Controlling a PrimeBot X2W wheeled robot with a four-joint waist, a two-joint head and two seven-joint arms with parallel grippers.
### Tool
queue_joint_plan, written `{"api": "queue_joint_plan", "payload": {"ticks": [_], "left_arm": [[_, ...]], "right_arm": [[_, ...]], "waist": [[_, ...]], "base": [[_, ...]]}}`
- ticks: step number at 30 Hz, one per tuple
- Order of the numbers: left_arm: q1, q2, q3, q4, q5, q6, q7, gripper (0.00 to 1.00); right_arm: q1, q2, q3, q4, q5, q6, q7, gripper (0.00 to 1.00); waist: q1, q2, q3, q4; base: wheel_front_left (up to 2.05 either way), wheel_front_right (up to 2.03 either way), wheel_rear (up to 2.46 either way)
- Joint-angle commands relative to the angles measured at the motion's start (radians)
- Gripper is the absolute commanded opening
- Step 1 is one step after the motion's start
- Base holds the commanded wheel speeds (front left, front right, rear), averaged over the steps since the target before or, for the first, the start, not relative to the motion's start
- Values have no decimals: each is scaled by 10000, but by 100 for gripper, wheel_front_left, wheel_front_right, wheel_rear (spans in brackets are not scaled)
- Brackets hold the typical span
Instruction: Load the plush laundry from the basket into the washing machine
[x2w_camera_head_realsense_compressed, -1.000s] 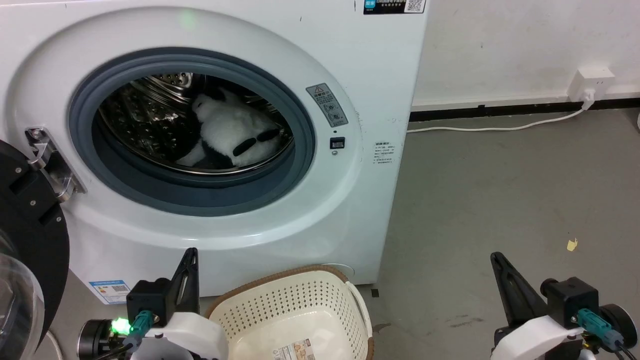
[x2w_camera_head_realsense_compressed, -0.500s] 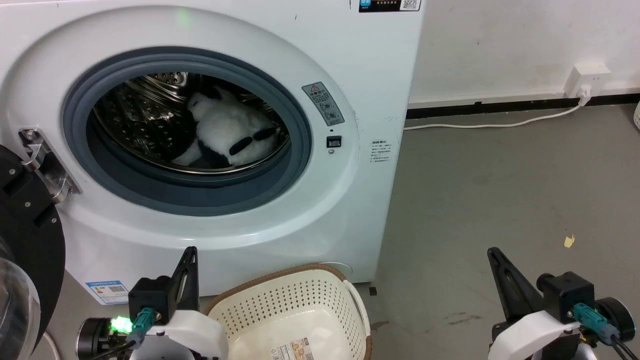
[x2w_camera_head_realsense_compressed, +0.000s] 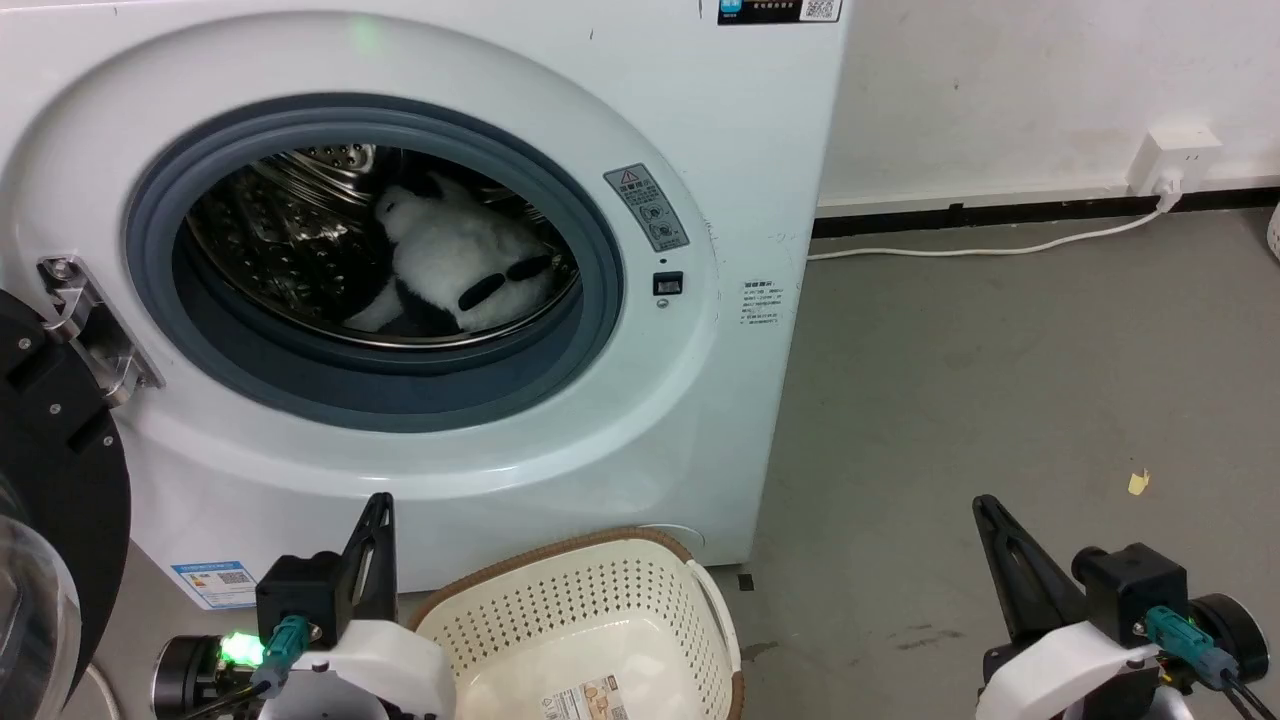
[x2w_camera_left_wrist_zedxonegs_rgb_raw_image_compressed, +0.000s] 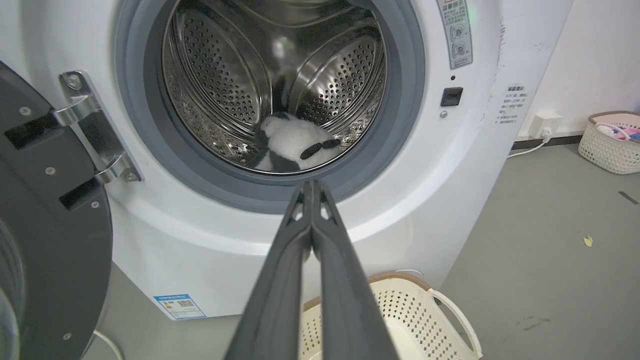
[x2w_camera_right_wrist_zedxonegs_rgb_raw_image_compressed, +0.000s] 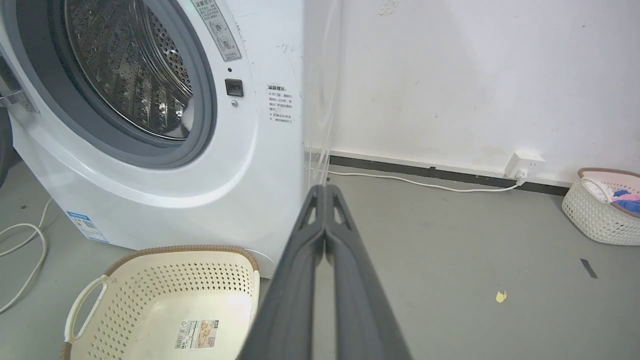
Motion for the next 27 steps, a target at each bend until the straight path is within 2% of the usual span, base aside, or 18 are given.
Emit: {"api": "queue_joint_plan", "payload": {"ticks": [1, 27], "left_arm": [[-6, -1, 11, -49, 24, -43, 1, 0], [-6, -1, 11, -49, 24, -43, 1, 0]], "right_arm": [[-116, 15, -1, 18, -74, -9, 14, 0], [-116, 15, -1, 18, -74, -9, 14, 0]], "waist": [[0, 0, 0, 1], [0, 0, 0, 1]], "base": [[0, 0, 0], [0, 0, 0]]}}
